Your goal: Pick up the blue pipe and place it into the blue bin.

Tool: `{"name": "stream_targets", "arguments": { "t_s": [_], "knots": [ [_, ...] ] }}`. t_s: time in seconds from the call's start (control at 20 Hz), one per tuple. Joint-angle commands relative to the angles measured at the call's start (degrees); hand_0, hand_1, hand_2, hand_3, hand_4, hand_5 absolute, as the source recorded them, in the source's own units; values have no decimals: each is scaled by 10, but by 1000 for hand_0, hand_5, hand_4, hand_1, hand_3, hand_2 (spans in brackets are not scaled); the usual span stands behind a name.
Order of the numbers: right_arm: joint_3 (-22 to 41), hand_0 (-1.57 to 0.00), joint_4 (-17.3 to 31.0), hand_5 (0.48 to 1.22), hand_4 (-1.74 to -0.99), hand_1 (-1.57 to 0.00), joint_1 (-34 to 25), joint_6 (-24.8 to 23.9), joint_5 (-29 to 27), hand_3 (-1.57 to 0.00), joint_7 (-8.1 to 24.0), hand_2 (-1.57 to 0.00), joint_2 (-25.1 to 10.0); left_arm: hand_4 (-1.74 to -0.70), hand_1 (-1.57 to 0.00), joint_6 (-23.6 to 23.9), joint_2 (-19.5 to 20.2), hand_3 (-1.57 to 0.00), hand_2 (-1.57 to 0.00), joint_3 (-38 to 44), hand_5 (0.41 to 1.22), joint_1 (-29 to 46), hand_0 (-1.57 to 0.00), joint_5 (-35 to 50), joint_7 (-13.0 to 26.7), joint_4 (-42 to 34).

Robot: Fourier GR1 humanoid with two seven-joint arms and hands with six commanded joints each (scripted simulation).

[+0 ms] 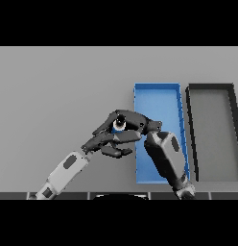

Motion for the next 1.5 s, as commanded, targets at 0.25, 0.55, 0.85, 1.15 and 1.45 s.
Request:
{"name": "stream_targets", "arguments": {
  "t_s": [0.25,0.55,0.85,1.15,1.45],
  "knots": [
    [-45,-1571,15,1221,-1494,-1571,-152,-79,-75,-1571,-13,-1571,-82,-863,0,-7,14,1,0,4,493,6,0,8,-5,-14],
    [-127,-1571,132,1221,-1498,-1571,-250,-110,-17,-1571,-69,-1571,-133,-856,1,-3,13,1,1,0,484,8,1,6,12,-25],
    [-190,-1571,264,1221,-1499,-1571,-230,-110,56,-1571,-70,-1571,-187,-827,1,7,22,1,1,3,467,10,1,-6,12,-31],
    [-212,-1571,307,1221,-1499,-1571,-139,-130,106,-1571,-40,-1571,-189,-828,1,0,35,1,1,8,463,12,1,-5,5,-29],
    [-186,-1571,293,1221,-1499,-1571,-24,-202,148,-1571,1,-1571,-191,-829,1,0,38,1,1,10,470,18,1,6,16,-46]
  ]
}}
